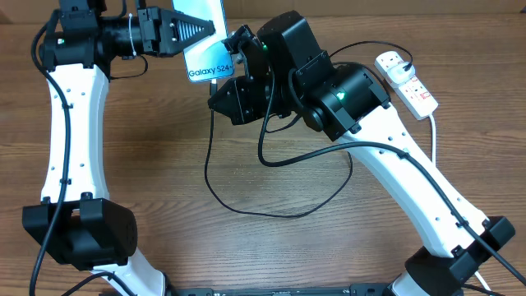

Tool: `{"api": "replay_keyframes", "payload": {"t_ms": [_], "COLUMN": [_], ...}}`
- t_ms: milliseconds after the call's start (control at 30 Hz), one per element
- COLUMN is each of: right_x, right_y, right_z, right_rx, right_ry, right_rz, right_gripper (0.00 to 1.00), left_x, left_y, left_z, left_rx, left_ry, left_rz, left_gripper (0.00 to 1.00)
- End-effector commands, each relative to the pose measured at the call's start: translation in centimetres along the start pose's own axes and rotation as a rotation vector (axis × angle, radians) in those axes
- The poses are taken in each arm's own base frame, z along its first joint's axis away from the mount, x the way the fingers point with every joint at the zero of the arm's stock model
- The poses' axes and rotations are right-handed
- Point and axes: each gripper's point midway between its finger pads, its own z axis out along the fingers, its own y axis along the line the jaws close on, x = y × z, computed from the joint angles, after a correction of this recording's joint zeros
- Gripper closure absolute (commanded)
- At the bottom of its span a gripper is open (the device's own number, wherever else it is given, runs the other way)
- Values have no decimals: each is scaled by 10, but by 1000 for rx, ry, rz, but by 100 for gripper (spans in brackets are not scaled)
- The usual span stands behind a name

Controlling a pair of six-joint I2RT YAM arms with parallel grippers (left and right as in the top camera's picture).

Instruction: Plug charger to phone and switch on socket

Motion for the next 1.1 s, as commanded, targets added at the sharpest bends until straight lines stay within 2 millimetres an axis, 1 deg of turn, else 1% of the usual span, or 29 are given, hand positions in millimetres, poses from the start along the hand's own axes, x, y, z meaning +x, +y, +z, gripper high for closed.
{"api": "replay_keyframes", "payload": {"t_ms": [0, 167, 367, 533, 900, 1067], "right_x": [-7, -7, -11, -12, -18, -17], "right_y": [0, -6, -25, -19, -17, -22], "right_z": [-1, -4, -14, -23, -24, -23], "right_rx": [-12, 1, 20, -71, -80, -53], "right_ry": [-18, -16, -16, 0, -23, -23], "right_rz": [-18, -14, 24, -6, -24, -16], "right_gripper": [96, 96, 96, 96, 96, 96], "left_x": [5, 5, 5, 5, 7, 7], "left_y": [-15, -15, -15, -15, -15, -15], "left_z": [11, 11, 11, 11, 12, 12], "left_rx": [56, 56, 58, 59, 59, 59], "left_ry": [37, 37, 37, 36, 38, 38], "left_rz": [48, 53, 71, 93, 78, 80], "left_gripper": [96, 96, 96, 96, 96, 96]}}
